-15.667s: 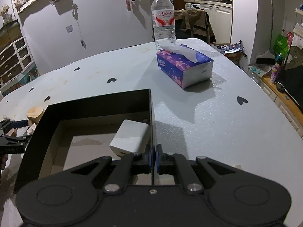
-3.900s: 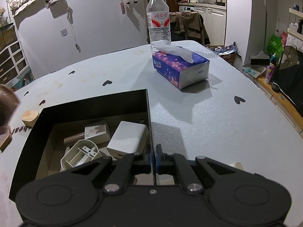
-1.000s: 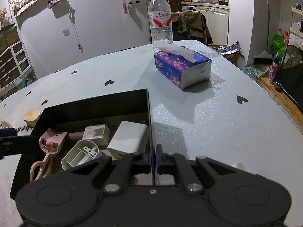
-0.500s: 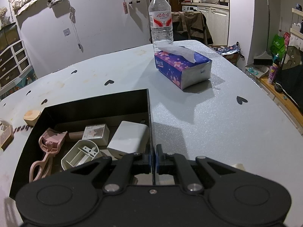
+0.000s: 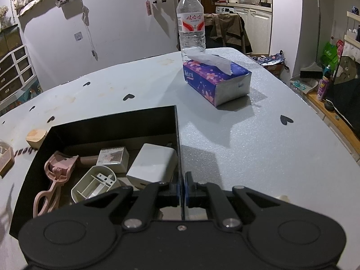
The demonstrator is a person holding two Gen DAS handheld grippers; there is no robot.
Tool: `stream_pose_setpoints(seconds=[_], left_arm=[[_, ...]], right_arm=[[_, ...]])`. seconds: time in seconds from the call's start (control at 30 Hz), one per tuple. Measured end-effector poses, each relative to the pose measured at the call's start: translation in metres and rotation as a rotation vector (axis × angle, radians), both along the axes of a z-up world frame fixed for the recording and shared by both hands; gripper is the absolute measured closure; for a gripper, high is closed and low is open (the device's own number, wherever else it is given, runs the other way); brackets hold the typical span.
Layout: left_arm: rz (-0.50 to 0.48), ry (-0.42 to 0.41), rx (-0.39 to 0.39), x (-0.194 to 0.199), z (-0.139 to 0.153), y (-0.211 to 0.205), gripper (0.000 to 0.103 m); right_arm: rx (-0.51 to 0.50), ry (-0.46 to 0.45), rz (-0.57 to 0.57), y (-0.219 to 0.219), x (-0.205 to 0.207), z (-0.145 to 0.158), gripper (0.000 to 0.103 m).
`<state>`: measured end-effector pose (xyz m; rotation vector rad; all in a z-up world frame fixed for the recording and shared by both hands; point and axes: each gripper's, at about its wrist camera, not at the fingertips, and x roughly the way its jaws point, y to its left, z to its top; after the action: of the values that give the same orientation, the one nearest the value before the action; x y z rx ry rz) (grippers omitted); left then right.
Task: Organize rigid objects
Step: 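Withdraw the left tool and move it to the brown square wooden pad, then grasp the brown square wooden pad with the left tool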
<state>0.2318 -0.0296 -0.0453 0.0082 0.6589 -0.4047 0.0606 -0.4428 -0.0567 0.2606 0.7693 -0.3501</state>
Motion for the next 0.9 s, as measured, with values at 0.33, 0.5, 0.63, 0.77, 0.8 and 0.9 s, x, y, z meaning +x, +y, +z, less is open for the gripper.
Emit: stream_pose_setpoints(seconds=[0.33, 0.5, 0.63, 0.77, 0.8, 0.9], left_arm=[[0.012, 0.072, 0.037, 0.053, -0.033, 0.008, 0.000], [-0.051, 0.123, 0.007, 0.046, -0.036, 0.008, 0.000], [-0.103, 0.144, 0.024, 0.021, -0.036, 0.003, 0.000], [-0.123, 0.140, 0.050, 0.006, -0.034, -0.004, 0.000], [-0.106, 0.132, 0.054, 0.007, -0.033, -0.005, 0.000], [-0.049, 0.099, 0.063, 0.014, -0.029, -0.012, 0.002]], right_arm=[[-0.013, 0.018, -0.006, 0.001, 0.005, -0.001, 0.098], [-0.010, 0.014, -0.002, -0.001, 0.005, -0.001, 0.098], [-0.006, 0.012, 0.001, -0.002, 0.005, -0.003, 0.098], [-0.004, 0.011, 0.000, -0.002, 0.004, -0.003, 0.098], [-0.005, 0.012, -0.001, -0.001, 0.004, -0.003, 0.098], [-0.003, 0.014, -0.002, -0.001, 0.004, -0.003, 0.098]])
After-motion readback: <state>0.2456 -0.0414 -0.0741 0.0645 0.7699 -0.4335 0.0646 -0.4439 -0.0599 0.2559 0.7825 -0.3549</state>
